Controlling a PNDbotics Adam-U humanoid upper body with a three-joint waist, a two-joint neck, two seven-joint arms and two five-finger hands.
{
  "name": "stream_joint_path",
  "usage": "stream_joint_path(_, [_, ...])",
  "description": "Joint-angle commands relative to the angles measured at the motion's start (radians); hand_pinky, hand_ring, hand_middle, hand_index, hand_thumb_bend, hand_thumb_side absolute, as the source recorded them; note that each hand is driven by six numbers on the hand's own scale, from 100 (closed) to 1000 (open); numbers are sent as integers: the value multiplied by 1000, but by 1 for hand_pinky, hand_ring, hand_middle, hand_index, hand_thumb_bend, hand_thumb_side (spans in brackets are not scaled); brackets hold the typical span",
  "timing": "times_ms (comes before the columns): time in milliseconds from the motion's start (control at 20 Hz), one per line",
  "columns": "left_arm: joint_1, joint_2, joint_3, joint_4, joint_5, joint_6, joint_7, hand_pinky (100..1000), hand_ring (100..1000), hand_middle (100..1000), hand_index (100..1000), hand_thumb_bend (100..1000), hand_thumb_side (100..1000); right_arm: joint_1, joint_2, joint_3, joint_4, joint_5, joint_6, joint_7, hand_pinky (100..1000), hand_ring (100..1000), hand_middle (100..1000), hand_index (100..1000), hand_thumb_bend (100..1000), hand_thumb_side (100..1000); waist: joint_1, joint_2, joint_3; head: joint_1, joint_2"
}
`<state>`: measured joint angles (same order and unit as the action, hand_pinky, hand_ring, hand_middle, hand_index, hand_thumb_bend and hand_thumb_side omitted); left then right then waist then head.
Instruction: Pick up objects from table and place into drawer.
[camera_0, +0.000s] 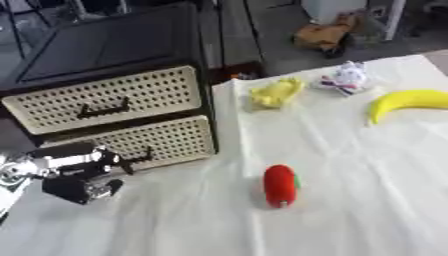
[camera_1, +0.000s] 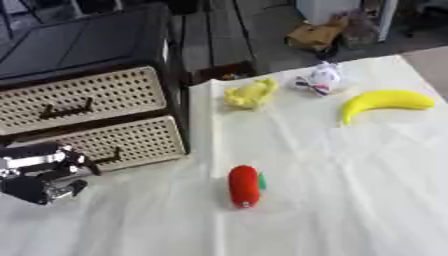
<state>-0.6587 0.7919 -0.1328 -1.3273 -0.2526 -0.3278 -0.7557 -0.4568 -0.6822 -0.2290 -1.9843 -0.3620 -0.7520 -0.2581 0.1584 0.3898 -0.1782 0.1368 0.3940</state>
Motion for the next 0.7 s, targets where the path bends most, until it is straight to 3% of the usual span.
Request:
stream_joint_path(50, [-9,43,13,-5,2,-1,1,100,100,100,738,100,543,-6,-19,-14,-16,-1,4,0,640,798,737,866,100,1000,-10,-17,1,-1,0])
stream_joint_path(550, [6,50,6,-33,11,19,-10,100,100,100,619,100,548,-2,-19,-17,-16,0,7,-6,641,799,737,866,100,1000,-10,-21,7,-9,3])
stream_joint_path(700, [5,50,6,-40,20,23,-18,100,100,100,637,100,548,-1,-18,-18,-16,1,9,-7,641,799,736,866,100,1000,-11,-20,8,-11,5])
